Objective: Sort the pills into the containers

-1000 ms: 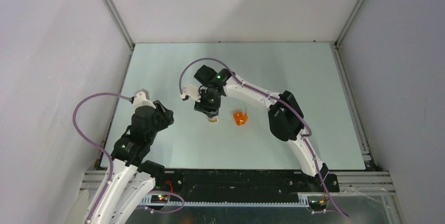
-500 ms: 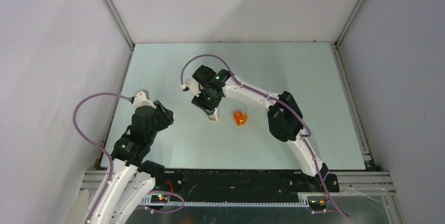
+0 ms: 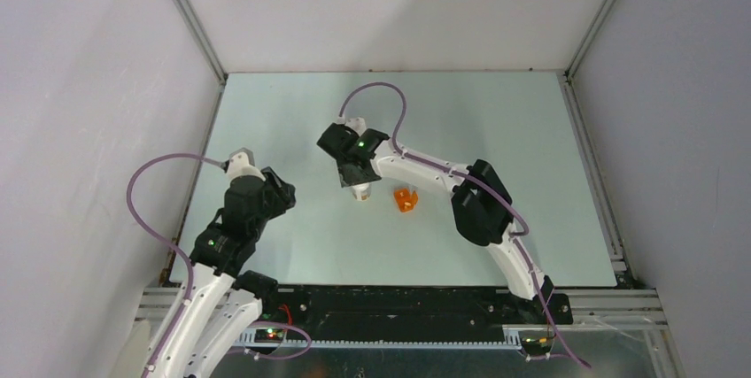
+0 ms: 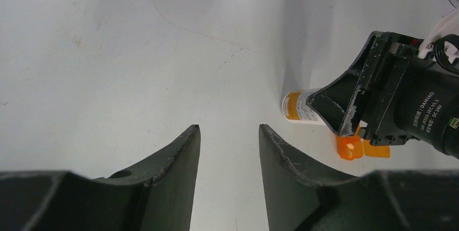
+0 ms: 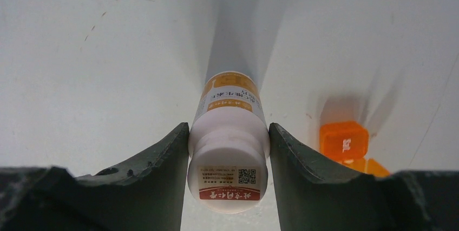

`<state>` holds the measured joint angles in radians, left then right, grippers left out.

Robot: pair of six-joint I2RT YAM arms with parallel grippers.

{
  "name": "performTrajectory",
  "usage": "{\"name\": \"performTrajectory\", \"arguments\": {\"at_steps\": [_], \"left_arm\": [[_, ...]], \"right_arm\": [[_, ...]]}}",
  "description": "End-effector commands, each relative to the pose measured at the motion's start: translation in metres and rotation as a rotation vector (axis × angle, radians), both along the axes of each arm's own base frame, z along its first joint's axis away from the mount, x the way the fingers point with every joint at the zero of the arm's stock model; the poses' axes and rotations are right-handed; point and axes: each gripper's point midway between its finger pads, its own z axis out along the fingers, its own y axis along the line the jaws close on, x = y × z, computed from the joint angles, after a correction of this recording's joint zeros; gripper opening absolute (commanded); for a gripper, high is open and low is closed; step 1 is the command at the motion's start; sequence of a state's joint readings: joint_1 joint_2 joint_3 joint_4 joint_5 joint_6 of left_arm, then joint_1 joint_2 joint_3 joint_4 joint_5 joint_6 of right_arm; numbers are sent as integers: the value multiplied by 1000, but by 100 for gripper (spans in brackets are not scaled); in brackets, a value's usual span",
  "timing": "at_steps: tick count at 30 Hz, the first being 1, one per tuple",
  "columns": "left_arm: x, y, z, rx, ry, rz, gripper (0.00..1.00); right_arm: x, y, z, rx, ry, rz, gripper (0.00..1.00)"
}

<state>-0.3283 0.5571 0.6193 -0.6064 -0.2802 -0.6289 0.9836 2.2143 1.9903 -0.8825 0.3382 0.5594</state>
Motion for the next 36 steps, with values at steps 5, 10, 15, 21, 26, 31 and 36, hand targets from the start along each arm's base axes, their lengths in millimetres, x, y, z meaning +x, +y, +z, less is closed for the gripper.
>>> {"name": "performTrajectory", "arguments": {"at_steps": [5,10,15,21,26,31,36], "left_arm": [[12,-10,18,-73,-78,-13,51],[12,-11,19,-69,-86,-22,53],[11,-14,19,-74,-85,-38,58],[11,-22,21,-100,-86,-72,62],[16,-47,27,-201,-94,-157,64],[24,-83,21,-374,-77,-257,60],[34,-103,16,-455,-60,-314,56]], "right_arm": [[-4,3,28,157,25,-372,46],[2,17,42,193,0,-343,76],[11,18,72,245,-45,-226,84],[8,5,94,306,-45,-140,80],[2,-18,100,341,12,-12,67],[-21,-14,102,558,126,271,60],[-31,-11,96,625,186,445,59]]}}
